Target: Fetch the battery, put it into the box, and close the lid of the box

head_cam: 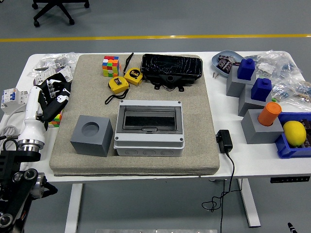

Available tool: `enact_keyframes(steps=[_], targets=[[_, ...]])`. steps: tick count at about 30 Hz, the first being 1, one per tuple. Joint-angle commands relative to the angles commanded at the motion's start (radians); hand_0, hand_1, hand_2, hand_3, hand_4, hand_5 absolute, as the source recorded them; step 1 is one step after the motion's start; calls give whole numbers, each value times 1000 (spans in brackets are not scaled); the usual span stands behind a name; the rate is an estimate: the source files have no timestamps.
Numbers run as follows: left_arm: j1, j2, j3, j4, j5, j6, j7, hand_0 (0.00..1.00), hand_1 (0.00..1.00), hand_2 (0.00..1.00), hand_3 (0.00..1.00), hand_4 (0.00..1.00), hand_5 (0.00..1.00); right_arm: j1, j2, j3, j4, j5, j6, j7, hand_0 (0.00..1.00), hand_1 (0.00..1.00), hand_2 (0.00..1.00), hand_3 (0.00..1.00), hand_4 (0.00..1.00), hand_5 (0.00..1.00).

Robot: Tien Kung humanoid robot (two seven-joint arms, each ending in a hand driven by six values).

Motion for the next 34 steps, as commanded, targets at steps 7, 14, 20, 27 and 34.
enact_keyframes(steps=[7, 14, 20, 27, 34], targets=[[0, -2, 0, 5, -15, -1, -6, 636, 692, 669, 598, 847, 538, 3, 0, 0, 0, 0, 0, 1, 789, 711, 721, 781, 998, 998], [1, -4, -1, 15, -21, -5, -19, 685, 670, 665, 728, 919, 627, 3, -1, 1, 0, -2, 0, -1, 789, 710, 720, 781, 998, 996], [3, -5, 6, 18, -2, -32, -11, 778, 838, 815, 739, 988, 691, 3, 0, -5, 0, 7, 2, 1, 789, 709, 719, 779, 998, 993], [0, -3, 8, 19, -6, -54, -8, 760, 808, 790, 731, 994, 708, 7, -2, -6, 0, 8, 1, 1, 789, 708, 718, 775, 998, 989], [2, -5, 4, 21, -12, -46, -7, 778, 776, 778, 809, 994, 711, 6, -1, -4, 0, 7, 1, 0, 788, 707, 718, 773, 998, 986]])
